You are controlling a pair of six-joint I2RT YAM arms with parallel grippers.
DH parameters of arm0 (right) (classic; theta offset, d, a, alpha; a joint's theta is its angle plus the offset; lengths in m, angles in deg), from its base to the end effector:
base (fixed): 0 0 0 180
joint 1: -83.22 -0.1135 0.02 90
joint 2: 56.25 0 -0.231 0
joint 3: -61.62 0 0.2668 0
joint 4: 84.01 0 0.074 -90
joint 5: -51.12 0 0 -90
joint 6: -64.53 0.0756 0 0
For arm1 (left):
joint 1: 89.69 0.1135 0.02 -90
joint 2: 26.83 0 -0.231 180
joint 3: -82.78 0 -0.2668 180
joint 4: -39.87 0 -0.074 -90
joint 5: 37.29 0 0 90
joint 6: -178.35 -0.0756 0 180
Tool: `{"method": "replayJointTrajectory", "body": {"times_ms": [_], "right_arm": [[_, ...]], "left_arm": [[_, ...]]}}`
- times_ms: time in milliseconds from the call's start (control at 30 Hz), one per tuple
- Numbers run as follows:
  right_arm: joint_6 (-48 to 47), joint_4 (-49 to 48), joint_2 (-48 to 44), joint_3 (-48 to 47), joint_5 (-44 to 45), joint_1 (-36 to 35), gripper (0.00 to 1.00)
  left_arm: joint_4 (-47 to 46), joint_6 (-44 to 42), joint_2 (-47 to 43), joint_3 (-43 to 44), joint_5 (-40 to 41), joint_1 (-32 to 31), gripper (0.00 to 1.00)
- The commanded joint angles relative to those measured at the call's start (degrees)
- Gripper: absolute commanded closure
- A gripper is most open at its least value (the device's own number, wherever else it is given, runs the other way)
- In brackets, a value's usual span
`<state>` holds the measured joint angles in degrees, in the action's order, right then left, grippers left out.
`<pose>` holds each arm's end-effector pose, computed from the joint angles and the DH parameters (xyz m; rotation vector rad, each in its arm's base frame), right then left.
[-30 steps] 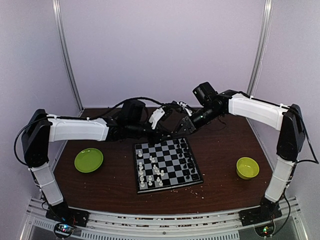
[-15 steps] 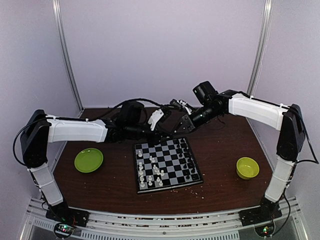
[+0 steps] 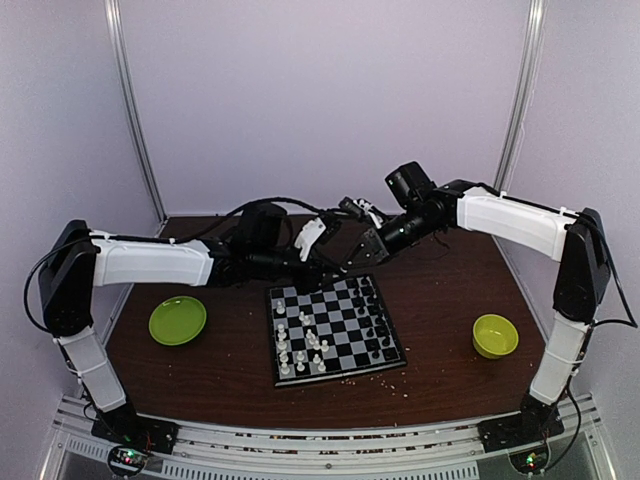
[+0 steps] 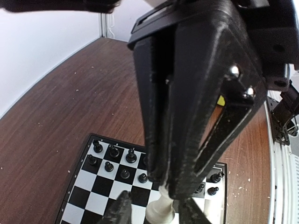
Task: Set up the chess pieces on the board
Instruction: Pass from the left arm to the right, then place the queen at d1.
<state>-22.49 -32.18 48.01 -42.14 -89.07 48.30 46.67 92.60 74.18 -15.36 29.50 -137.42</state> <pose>0.3099 0.2872 0.2382 -1.0580 2.2640 1.3664 0.2774 -0.3495 0.1899 1.0326 1.8583 -0.9672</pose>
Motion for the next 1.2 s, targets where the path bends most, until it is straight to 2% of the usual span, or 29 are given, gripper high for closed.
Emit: {"method": "replayJointTrajectory", "body": {"times_ms": [0, 167, 300, 367, 467, 533, 633, 767, 867, 1167], "right_arm": [[-1.85, 0.31, -0.14, -1.71, 2.22, -0.37, 0.98], [-6.41, 3.43, -0.25, -4.34, 8.40, -2.41, 0.98], [-9.46, 4.64, 0.71, -6.71, 13.35, -6.23, 0.98], [-10.69, 5.05, 1.97, -8.63, 15.80, -8.35, 0.98], [-12.81, 6.70, 5.14, -12.56, 20.39, -11.89, 0.98], [-13.47, 7.55, 7.88, -15.54, 22.01, -13.58, 0.98], [-14.33, 9.41, 13.58, -21.44, 23.89, -15.69, 0.98], [-14.90, 11.73, 20.16, -28.83, 26.26, -17.49, 0.98], [-15.29, 13.19, 24.31, -34.07, 27.65, -18.39, 0.98], [-15.51, 13.60, 30.53, -38.24, 28.51, -20.02, 0.98]], "left_arm": [[-1.42, 0.04, -3.87, -1.26, 3.97, -0.09, 0.62], [6.04, -4.34, -12.81, -4.30, 9.13, 1.59, 0.55], [14.43, -5.81, -20.63, -5.82, 10.21, 6.64, 0.54], [18.85, -5.91, -23.38, -5.41, 12.86, 9.39, 0.53], [24.57, -5.32, -25.67, -3.17, 21.36, 12.60, 0.52], [27.30, -5.00, -26.57, -1.34, 23.48, 14.29, 0.52], [27.23, -4.73, -28.93, -1.97, 24.12, 16.15, 0.51], [22.53, -2.51, -32.16, -5.85, 22.25, 18.13, 0.49], [23.71, -1.84, -32.41, -5.35, 21.98, 19.16, 0.48], [24.38, -2.09, -33.73, -5.21, 22.05, 20.23, 0.48]]}}
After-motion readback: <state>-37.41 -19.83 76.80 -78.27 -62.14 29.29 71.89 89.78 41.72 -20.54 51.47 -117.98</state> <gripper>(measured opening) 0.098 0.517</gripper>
